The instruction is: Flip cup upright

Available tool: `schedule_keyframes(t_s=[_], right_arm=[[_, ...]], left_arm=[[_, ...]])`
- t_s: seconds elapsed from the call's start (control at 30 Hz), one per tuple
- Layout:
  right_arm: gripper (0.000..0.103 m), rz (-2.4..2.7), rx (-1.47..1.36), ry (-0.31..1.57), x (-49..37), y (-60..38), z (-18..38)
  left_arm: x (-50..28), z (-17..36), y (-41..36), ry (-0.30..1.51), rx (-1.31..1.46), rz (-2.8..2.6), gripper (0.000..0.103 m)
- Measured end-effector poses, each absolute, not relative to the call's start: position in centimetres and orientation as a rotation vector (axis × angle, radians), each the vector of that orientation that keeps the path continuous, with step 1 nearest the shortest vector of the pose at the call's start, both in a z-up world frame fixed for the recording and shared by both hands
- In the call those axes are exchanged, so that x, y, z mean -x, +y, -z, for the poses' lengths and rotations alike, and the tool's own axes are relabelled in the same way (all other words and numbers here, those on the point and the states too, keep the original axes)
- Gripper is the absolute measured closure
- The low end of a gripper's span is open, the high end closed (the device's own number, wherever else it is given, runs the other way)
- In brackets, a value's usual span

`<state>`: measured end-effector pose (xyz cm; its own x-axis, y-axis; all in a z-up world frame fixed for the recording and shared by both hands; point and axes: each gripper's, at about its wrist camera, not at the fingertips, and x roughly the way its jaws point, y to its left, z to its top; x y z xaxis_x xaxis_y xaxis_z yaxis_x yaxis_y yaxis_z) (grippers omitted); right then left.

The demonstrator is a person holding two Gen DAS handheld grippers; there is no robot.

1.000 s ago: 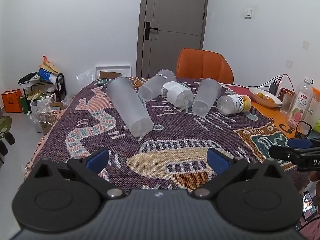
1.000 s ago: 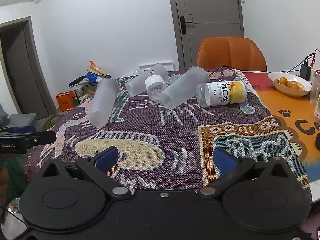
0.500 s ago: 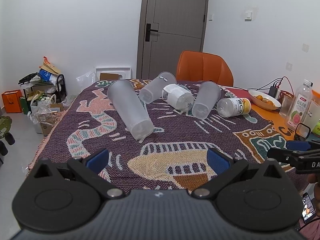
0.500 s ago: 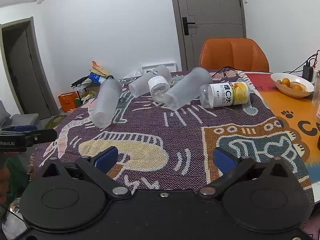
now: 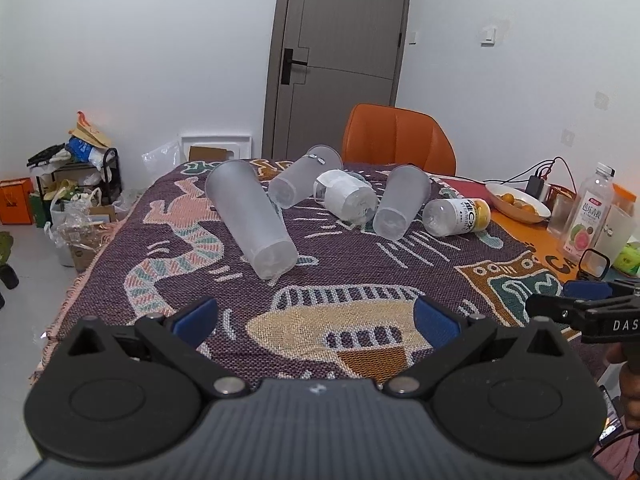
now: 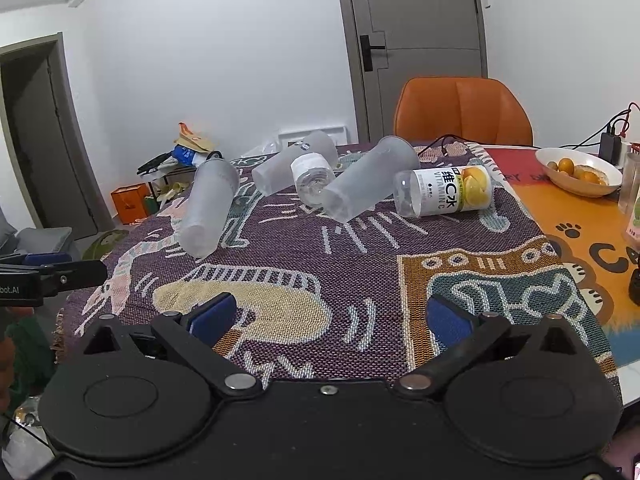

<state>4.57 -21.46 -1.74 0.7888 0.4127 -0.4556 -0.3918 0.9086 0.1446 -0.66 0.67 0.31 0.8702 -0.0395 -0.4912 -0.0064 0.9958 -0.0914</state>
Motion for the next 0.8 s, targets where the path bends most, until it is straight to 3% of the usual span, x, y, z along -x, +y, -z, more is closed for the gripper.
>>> schedule_keyframes(t_s=[0.8], right_arm=[[0.0,-0.443,-0.034,0.5,-4.17,-21.85,2.08]], left_arm=[[1.2,-0.26,0.78,0.486,0.096,0.009,0.0]])
